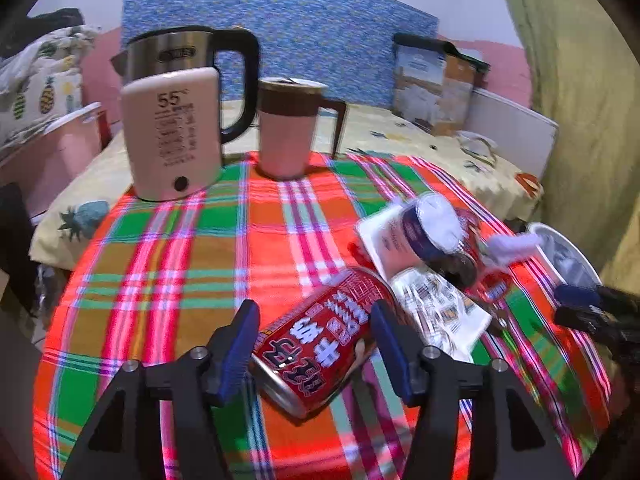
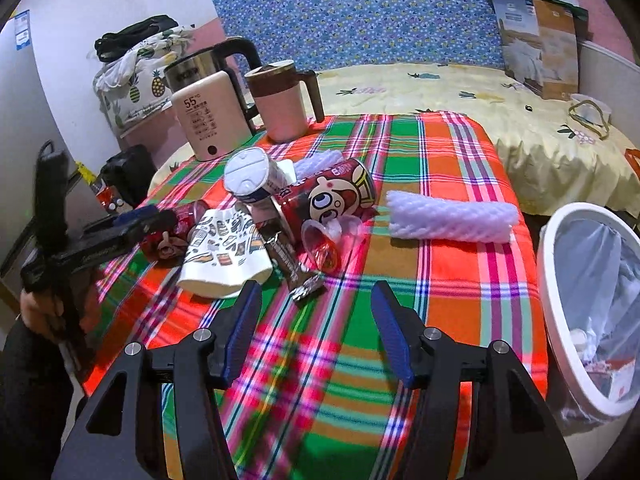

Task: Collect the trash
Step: 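Grasp the red milk can with the left tool while the right tool grasps the clear plastic cup, then carry the can with the left tool while the right tool carries the cup toward the wastebasket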

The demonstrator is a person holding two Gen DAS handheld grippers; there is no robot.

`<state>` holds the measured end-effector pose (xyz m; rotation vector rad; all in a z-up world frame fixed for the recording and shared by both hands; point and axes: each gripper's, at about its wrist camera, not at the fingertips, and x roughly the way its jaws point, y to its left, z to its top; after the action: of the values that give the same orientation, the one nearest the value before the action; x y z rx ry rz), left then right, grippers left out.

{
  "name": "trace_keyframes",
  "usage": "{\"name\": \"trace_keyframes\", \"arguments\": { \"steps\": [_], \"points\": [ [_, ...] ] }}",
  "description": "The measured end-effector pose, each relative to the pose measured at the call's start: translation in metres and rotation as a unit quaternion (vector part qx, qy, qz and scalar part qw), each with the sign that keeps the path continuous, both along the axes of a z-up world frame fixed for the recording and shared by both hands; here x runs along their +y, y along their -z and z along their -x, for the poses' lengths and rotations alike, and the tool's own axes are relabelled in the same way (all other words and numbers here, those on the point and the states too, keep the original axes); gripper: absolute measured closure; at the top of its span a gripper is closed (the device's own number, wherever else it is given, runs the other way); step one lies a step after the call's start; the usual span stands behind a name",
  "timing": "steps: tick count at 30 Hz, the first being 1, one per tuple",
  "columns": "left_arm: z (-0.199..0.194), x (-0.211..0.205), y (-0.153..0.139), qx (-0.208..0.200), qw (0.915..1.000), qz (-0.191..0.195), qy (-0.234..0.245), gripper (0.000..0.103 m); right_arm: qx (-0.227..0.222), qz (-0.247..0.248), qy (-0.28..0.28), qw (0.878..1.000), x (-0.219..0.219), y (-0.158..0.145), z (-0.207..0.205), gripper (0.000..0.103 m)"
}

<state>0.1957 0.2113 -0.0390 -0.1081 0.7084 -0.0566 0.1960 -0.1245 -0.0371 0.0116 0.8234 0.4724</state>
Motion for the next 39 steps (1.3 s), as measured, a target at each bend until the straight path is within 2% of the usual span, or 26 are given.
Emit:
{"name": "trace_keyframes", "arguments": {
  "steps": [7, 11, 13, 15, 17, 18, 25, 39],
  "points": [
    [0.018, -0.021, 0.002, 0.001, 0.9988, -0.001, 0.050, 0.045, 0.011, 0.002, 0.013, 1.000, 0.006, 0.008, -0.020, 0.045],
    [0.014, -0.021, 0.006, 0.007, 0.9997, -0.001, 0.022, 0.045, 0.019, 0.008, 0.019, 1.000, 0.009, 0.013, -0.030, 0.057],
    [0.012, -0.019, 0.006, 0.006, 0.9999, 0.013, 0.006, 0.045, 0.022, 0.013, 0.019, 0.999, 0.011, 0.015, -0.032, 0.062],
    [0.011, -0.018, 0.005, 0.003, 0.9996, 0.027, -0.009, 0.045, 0.025, 0.019, 0.021, 0.999, 0.013, 0.018, -0.033, 0.071],
    [0.009, -0.018, 0.006, 0.006, 0.9991, 0.033, -0.027, 0.045, 0.030, 0.018, 0.022, 0.999, 0.012, 0.021, -0.035, 0.085],
    [0.007, -0.019, 0.008, 0.012, 0.9986, 0.031, -0.040, 0.045, 0.032, 0.016, 0.023, 0.999, 0.010, 0.022, -0.035, 0.087],
    [0.004, -0.025, 0.012, 0.026, 0.9968, 0.028, -0.070, 0.048, 0.029, 0.002, 0.028, 0.999, -0.001, 0.017, -0.028, 0.089],
    [0.058, -0.043, -0.002, 0.002, 0.9933, 0.034, -0.110, 0.050, 0.015, -0.024, 0.031, 0.999, -0.030, 0.000, 0.019, 0.089]
  ]
}}
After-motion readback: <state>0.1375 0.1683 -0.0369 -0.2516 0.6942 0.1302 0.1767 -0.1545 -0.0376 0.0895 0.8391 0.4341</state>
